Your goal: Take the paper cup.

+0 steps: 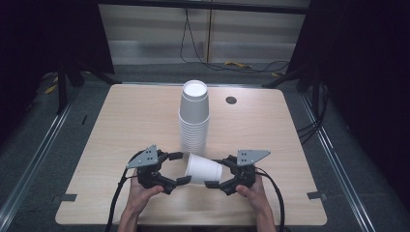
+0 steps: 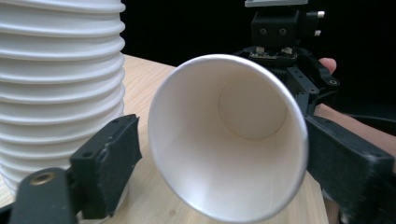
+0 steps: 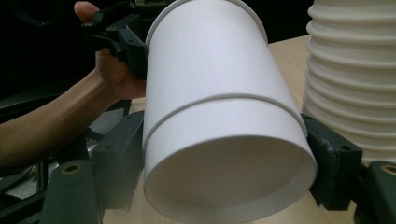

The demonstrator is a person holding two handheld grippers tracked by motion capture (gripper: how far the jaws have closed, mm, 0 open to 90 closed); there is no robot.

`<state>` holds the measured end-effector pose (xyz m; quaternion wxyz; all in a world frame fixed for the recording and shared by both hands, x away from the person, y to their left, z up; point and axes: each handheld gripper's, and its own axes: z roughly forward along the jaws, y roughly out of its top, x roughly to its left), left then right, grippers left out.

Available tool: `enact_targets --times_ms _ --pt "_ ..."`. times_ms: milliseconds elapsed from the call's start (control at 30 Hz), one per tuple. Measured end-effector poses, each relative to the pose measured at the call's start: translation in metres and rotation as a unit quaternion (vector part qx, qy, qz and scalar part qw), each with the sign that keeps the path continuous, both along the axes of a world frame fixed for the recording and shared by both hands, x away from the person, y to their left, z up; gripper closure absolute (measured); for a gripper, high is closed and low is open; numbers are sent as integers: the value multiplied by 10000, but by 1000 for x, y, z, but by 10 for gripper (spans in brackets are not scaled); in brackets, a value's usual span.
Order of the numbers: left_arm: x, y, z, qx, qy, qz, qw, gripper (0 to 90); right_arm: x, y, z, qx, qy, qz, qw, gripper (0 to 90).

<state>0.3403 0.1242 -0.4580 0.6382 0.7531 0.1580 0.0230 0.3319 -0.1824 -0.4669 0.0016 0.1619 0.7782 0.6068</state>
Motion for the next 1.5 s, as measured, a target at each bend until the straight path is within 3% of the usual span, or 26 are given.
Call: enact_targets --times_ms 100,667,1100,1233,1500 --pt "2 -3 -3 123 58 -59 9999 4 -1 1 1 72 -28 24 10000 243" --pt "7 -13 -5 -182 118 -430 9988 21 0 5 4 74 -84 148 9998 242" --pt "8 -19 -5 -107 67 -550 9984 39 0 7 4 -12 -34 197 9998 240" --pt "7 -19 -1 113 1 -553 9984 64 0 7 3 -69 -27 233 9997 238" --pt "6 -16 5 202 -139 -684 9974 98 1 8 1 -130 70 241 9996 217"
